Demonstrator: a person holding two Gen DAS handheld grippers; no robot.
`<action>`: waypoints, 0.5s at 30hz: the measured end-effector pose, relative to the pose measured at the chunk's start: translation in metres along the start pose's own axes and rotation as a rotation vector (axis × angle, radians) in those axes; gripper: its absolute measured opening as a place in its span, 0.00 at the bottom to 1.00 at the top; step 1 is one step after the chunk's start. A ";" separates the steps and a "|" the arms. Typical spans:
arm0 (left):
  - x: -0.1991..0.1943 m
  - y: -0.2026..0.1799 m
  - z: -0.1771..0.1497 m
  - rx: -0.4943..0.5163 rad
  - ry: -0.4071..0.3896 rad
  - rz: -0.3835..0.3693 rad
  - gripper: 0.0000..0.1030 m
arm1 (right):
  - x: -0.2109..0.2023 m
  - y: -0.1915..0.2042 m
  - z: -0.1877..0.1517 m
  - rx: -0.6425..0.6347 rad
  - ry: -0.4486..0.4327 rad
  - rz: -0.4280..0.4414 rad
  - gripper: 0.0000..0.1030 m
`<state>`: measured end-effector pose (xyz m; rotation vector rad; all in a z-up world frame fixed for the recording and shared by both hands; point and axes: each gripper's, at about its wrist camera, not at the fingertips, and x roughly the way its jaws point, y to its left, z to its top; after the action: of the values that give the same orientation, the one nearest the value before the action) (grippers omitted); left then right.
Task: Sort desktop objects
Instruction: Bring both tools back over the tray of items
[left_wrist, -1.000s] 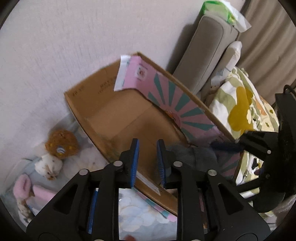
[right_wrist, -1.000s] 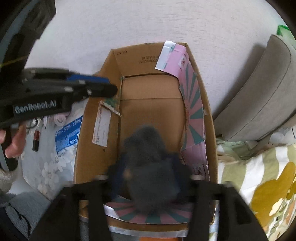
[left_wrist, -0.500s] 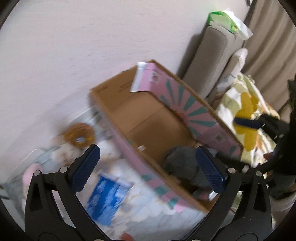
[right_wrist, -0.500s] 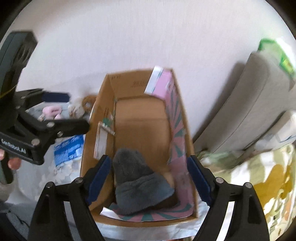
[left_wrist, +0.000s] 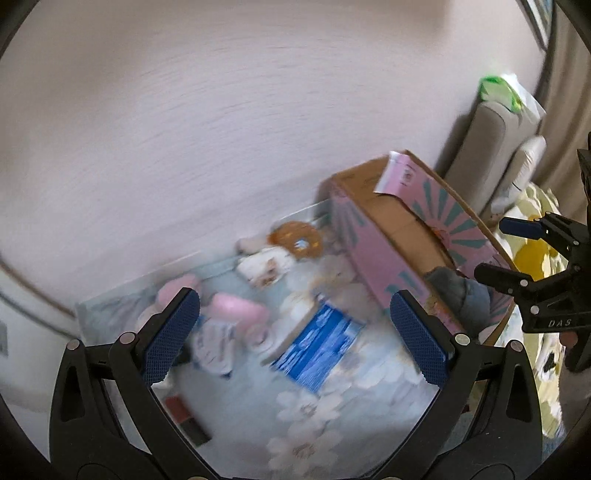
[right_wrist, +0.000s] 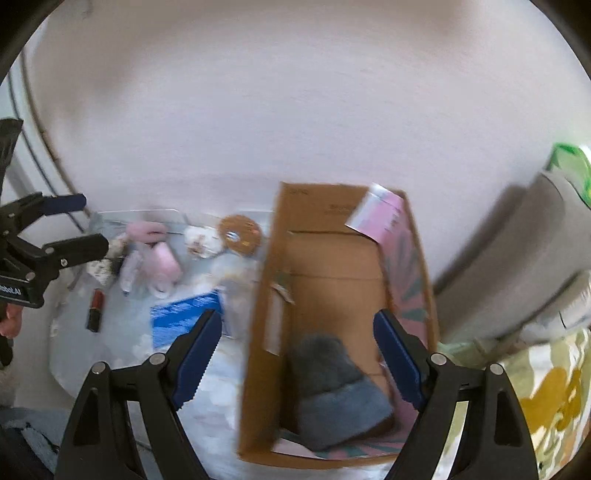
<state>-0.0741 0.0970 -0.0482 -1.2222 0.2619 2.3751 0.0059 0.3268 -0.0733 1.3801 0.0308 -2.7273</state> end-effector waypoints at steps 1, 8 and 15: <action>-0.005 0.007 -0.004 -0.016 -0.004 0.000 1.00 | -0.001 0.009 0.004 -0.016 -0.007 0.011 0.79; -0.039 0.071 -0.043 -0.135 -0.020 0.098 1.00 | 0.000 0.050 0.019 -0.108 -0.029 0.078 0.79; -0.045 0.129 -0.096 -0.276 0.024 0.154 1.00 | 0.025 0.090 0.023 -0.181 0.037 0.144 0.79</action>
<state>-0.0432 -0.0657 -0.0733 -1.3997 0.0362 2.5966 -0.0202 0.2346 -0.0778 1.3275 0.1701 -2.5131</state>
